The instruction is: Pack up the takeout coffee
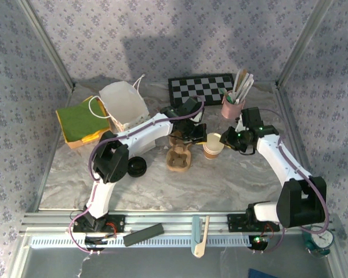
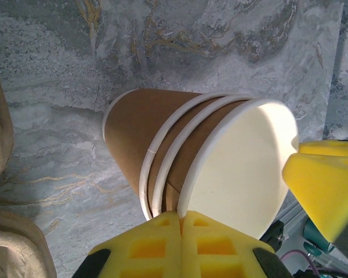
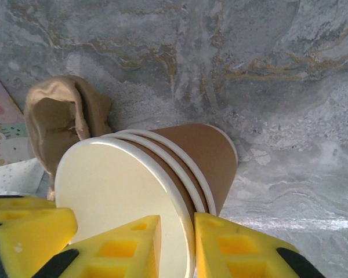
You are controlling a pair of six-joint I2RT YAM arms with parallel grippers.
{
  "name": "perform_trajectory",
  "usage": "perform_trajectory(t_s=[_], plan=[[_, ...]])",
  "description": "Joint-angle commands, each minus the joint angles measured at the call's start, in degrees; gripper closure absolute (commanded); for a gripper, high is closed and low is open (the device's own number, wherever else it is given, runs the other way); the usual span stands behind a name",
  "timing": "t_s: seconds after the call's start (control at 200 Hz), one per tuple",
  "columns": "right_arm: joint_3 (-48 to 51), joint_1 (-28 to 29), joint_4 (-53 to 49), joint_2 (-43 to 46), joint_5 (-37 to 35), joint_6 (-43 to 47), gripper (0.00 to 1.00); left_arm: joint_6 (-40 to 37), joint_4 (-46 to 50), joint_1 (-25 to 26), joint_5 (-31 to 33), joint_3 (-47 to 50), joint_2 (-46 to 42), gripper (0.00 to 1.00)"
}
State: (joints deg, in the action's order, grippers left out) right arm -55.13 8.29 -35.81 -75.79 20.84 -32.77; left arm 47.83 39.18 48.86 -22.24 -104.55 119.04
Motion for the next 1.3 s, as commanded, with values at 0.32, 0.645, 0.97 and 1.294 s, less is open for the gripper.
perform_trajectory(t_s=[0.32,0.645,0.97,1.294], plan=[[1.72,1.42,4.00,-2.07,4.78,-2.36,0.77,0.62,-3.69,0.65,-3.40,-0.06,0.55,1.00],[-1.26,4.50,4.07,-2.26,6.41,-2.80,0.78,0.77,-3.76,1.04,-4.11,-1.00,0.92,1.00],[-3.81,4.37,-0.73,-0.20,4.21,-1.10,0.88,0.20,-1.79,0.90,-3.34,-2.79,0.07,1.00],[-5.25,3.05,-2.92,1.27,3.56,-0.10,0.94,-0.13,0.81,0.83,-3.27,-5.75,-0.01,1.00]])
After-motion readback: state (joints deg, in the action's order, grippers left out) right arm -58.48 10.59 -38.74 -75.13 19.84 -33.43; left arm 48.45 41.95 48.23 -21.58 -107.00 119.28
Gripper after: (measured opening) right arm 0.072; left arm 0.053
